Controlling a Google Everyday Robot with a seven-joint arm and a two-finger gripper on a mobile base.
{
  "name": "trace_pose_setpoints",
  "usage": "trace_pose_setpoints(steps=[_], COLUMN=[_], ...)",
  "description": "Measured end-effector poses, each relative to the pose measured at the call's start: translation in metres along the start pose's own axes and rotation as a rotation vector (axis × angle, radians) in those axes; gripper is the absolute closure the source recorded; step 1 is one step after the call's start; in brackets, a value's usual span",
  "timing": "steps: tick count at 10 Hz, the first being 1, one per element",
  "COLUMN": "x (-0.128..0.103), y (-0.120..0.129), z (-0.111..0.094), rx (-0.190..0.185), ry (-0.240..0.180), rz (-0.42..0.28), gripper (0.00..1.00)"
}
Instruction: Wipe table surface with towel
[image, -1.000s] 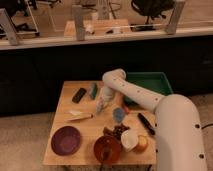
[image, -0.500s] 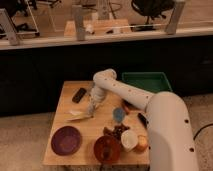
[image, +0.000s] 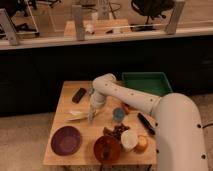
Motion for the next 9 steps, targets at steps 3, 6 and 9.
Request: trace_pose_setpoints(steps=[3, 6, 9], x=[0.013, 0.038, 0.07], y=[0.029, 0.045, 0.038], z=[-0.006, -0.017, -0.022], rx=[-0.01, -0.001, 0.019], ry=[-0.005, 0.02, 0.034], rz=[0.046, 0.114, 0.176], gripper=[1.0, 1.0, 1.0])
